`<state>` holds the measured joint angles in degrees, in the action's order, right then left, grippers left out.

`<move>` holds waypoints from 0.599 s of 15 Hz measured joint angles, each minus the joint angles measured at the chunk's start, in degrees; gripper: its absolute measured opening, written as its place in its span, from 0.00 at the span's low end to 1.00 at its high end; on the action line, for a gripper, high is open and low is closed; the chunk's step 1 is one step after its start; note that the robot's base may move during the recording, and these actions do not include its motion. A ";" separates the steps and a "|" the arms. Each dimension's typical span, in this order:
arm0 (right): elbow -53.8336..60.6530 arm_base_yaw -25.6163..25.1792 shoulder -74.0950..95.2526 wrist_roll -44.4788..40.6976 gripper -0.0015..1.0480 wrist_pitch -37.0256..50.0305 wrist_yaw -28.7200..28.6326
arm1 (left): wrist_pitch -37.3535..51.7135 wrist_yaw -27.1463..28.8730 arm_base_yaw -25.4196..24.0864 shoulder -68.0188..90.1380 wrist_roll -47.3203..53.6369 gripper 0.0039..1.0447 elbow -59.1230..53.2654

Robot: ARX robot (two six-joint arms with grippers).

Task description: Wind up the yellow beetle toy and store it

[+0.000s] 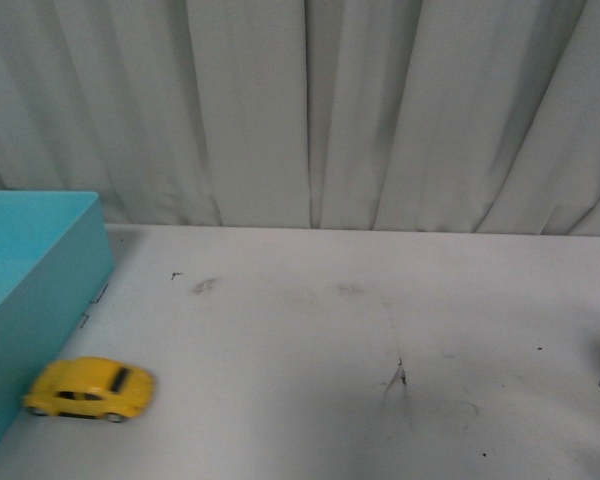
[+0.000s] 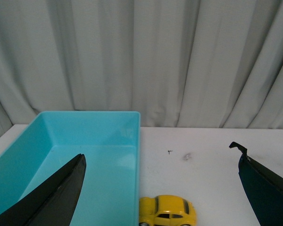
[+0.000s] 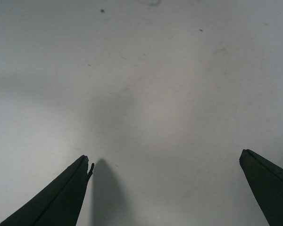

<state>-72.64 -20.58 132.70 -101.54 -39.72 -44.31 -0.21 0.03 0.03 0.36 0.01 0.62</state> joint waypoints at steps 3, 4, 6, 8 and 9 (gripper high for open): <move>0.42 2.84 -0.68 0.98 0.94 -5.81 -8.66 | 0.00 0.00 0.00 0.00 0.00 0.94 0.00; 0.63 3.72 -2.89 1.03 0.94 -7.80 -13.44 | 0.00 0.00 0.00 0.00 0.00 0.94 0.00; 0.83 4.22 -9.44 1.20 0.94 -9.29 -22.34 | 0.00 0.02 0.00 0.00 -0.02 0.94 0.00; 1.92 4.09 -14.78 1.11 0.94 -7.52 -30.49 | 0.00 0.00 0.00 0.00 0.00 0.94 0.00; 2.29 4.09 -15.56 1.20 0.94 -8.98 -33.20 | 0.00 0.00 0.00 0.00 0.00 0.94 0.00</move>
<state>-70.35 -16.49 117.14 -100.33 -48.71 -77.52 -0.21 0.03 0.03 0.36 0.01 0.62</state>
